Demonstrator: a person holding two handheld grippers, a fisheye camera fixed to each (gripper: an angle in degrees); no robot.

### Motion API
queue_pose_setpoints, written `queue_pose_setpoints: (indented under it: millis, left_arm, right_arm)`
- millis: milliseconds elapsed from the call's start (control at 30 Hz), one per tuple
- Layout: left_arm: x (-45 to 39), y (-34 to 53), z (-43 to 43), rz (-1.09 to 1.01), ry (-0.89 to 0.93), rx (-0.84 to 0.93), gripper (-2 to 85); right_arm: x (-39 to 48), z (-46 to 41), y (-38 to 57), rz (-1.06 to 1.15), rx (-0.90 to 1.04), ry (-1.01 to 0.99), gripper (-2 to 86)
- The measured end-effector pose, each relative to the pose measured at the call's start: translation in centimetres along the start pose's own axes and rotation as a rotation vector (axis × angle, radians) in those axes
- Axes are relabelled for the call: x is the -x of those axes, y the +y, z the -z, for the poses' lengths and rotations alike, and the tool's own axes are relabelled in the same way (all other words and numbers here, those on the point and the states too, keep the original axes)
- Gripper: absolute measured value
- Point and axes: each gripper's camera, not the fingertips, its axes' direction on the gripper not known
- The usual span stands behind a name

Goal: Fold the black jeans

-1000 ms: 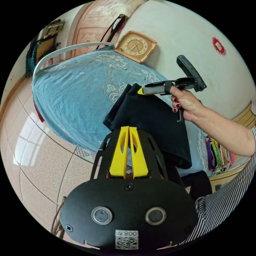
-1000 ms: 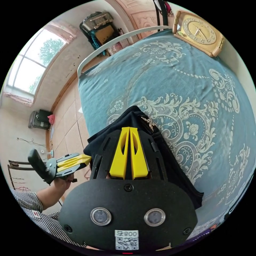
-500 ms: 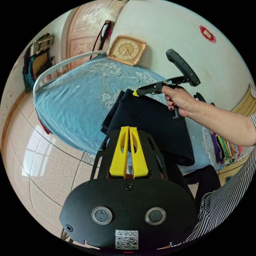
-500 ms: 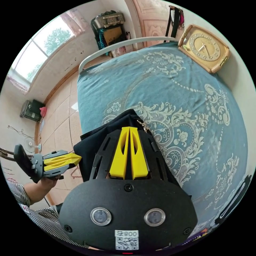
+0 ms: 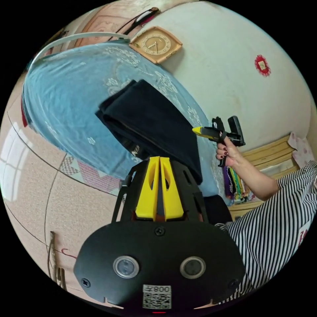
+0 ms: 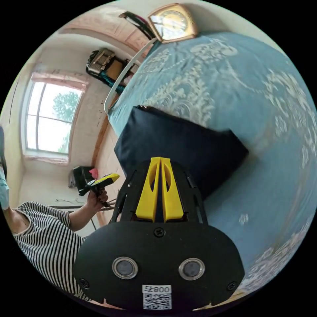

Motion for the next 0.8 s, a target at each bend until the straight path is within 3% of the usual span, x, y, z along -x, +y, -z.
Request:
queue_pose_setpoints:
  millis: [200,333,433,567,800]
  left_arm:
    - [-3.5,0.1,-7.1,-0.049,0.244,0.213,2.4]
    - [-6.1,-0.7,-12.3,-0.112,0.22,0.448,4.9]
    - [-7.3,-1.3,-15.0,-0.122,0.262,0.523,6.6]
    - [-8.0,-1.7,-18.3,-0.079,0.261,0.595,7.4]
    - [-8.9,-1.2,-19.9,-0.062,0.22,0.552,3.5]
  right_arm:
    - [-8.6,0.2,11.6,-0.276,-0.015,-0.157,4.6]
    - [-12.3,-2.0,15.8,-0.381,-0.053,-0.312,7.8]
    - [-14.2,-3.1,17.6,-0.4,-0.073,-0.4,8.3]
    - [-16.7,-3.8,19.5,-0.423,-0.11,-0.454,9.1]
    - [-19.6,-6.0,20.8,-0.428,-0.092,-0.546,11.4]
